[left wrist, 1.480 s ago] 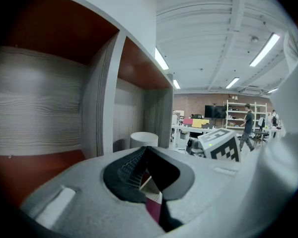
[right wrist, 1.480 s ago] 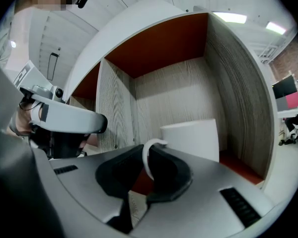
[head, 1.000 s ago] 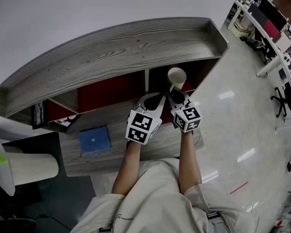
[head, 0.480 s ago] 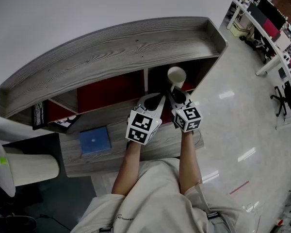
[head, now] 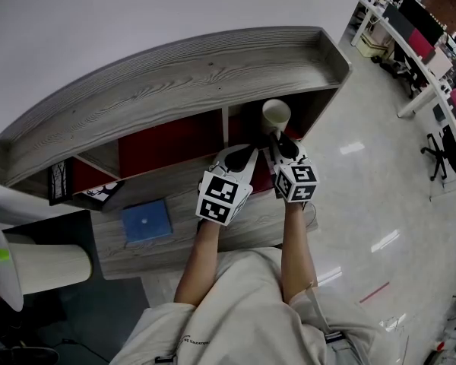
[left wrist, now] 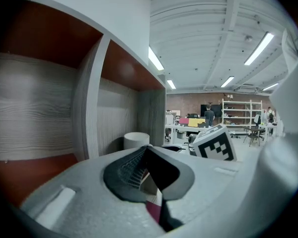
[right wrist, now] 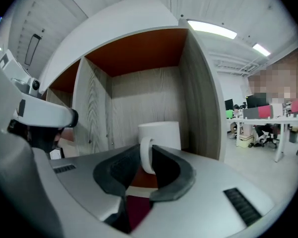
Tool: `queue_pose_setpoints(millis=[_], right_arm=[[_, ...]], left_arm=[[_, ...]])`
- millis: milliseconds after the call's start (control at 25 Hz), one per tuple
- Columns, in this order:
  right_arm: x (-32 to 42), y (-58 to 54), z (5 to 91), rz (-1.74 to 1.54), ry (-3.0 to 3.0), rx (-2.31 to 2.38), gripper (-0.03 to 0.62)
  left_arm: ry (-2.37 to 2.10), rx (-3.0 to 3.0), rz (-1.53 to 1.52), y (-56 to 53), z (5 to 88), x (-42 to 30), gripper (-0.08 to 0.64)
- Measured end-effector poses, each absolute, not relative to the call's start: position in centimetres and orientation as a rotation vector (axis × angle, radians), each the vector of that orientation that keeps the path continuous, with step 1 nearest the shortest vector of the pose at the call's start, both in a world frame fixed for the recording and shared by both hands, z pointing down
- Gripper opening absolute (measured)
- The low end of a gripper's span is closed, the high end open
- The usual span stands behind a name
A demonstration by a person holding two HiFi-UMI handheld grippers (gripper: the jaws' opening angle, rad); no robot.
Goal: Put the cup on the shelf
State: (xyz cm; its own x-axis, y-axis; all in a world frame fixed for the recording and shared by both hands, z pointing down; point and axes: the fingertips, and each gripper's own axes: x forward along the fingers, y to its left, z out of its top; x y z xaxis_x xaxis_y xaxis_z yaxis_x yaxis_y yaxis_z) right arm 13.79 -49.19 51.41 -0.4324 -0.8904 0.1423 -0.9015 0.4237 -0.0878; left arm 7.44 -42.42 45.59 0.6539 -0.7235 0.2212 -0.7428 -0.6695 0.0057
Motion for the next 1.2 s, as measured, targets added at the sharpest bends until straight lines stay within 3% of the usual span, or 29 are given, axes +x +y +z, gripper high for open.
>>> queue_pose_setpoints(millis=[1200], right_arm=[[17.3, -42.8, 51.4, 0.219, -2.419, 1.839, 0.089]], left_arm=[[-1.149, 2.745, 0.285, -39.0, 47.9, 8.7, 0.009]])
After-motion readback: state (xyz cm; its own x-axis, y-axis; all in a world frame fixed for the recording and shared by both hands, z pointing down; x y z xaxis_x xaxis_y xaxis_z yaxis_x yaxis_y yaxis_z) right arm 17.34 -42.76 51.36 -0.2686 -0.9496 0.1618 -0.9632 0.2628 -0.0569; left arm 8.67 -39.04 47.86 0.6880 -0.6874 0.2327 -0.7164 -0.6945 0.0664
